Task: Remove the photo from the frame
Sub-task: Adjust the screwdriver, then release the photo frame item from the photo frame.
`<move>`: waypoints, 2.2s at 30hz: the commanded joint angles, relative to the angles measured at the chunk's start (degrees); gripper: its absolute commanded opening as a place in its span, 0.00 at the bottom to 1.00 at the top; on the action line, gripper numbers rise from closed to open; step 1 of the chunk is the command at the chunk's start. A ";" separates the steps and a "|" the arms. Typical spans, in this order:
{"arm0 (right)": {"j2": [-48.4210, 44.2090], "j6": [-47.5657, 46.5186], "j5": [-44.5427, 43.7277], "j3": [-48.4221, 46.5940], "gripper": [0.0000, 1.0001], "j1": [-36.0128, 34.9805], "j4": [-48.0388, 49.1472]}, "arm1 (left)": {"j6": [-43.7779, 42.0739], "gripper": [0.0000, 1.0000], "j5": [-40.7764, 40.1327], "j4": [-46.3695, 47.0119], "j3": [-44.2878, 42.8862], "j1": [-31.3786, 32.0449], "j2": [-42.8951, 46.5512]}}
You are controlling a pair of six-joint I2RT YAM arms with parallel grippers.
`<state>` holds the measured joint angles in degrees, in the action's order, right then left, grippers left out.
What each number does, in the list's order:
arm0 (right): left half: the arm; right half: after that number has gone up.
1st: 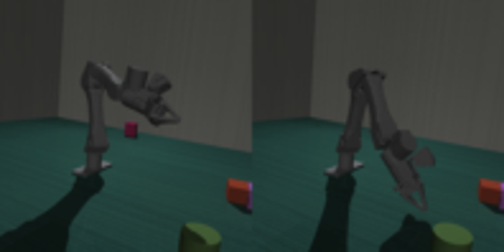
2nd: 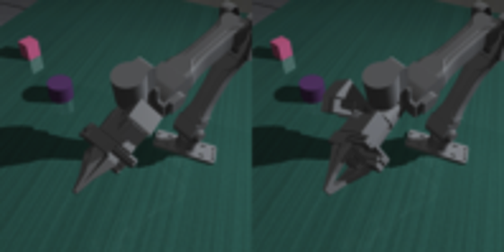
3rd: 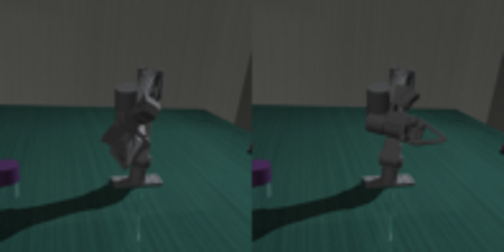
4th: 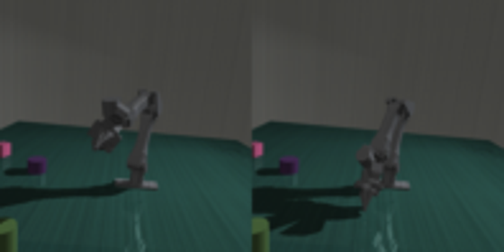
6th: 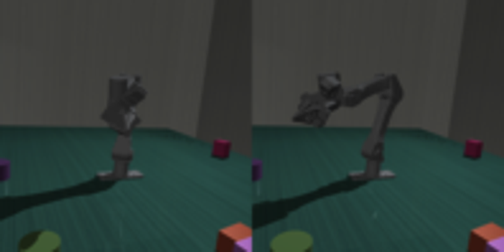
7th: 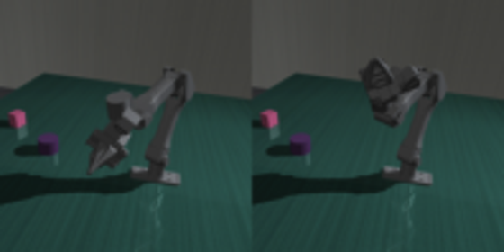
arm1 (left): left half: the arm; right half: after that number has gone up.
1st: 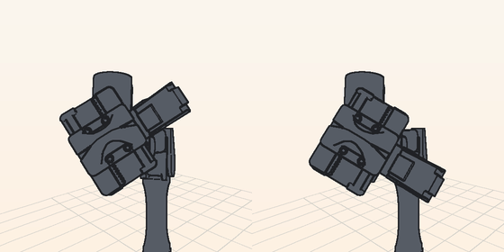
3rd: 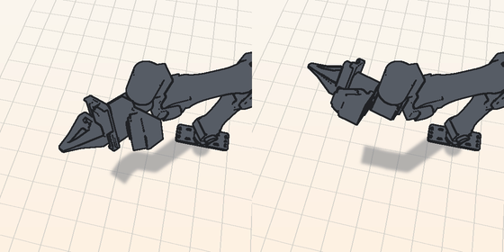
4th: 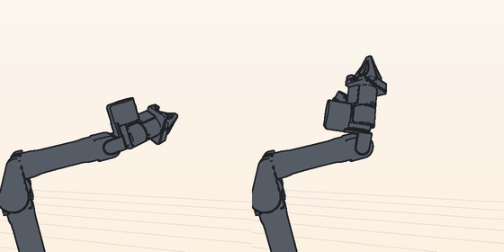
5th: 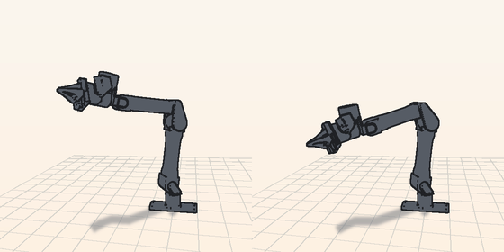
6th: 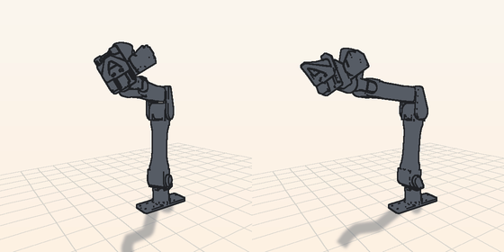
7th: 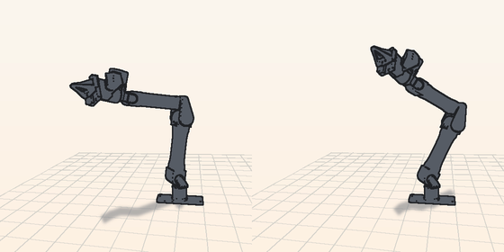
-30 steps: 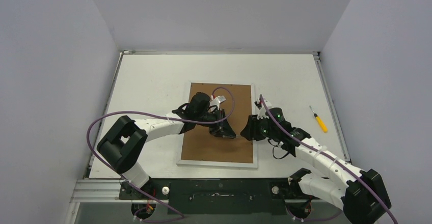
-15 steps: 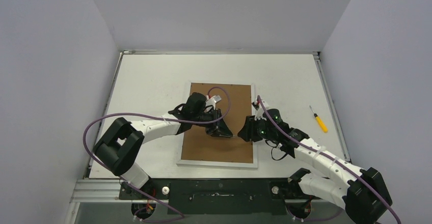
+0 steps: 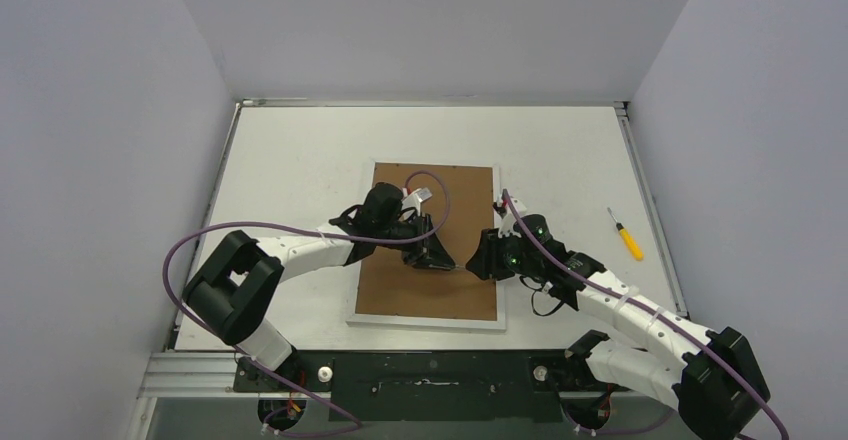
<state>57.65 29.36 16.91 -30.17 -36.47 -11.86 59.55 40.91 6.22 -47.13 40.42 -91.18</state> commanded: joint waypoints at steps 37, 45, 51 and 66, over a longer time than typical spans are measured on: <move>-0.33 5.99 3.08 8.63 0.41 14.40 9.62 | 1.51 0.00 -0.78 4.94 -3.06 3.11 -8.66; 1.56 6.50 3.89 11.67 0.29 14.75 13.32 | 2.93 0.00 -0.02 6.09 -3.75 3.52 -10.47; 1.90 5.99 3.31 12.33 0.25 14.83 13.08 | 3.97 0.00 0.80 7.23 -3.99 3.44 -11.67; -4.13 3.43 -2.31 10.02 0.43 14.92 5.83 | 5.04 0.00 0.93 8.53 -3.47 2.90 -12.54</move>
<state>54.04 34.26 17.52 -18.31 -22.04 -5.28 64.29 41.47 12.12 -49.45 43.57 -103.55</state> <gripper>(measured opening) 0.426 0.153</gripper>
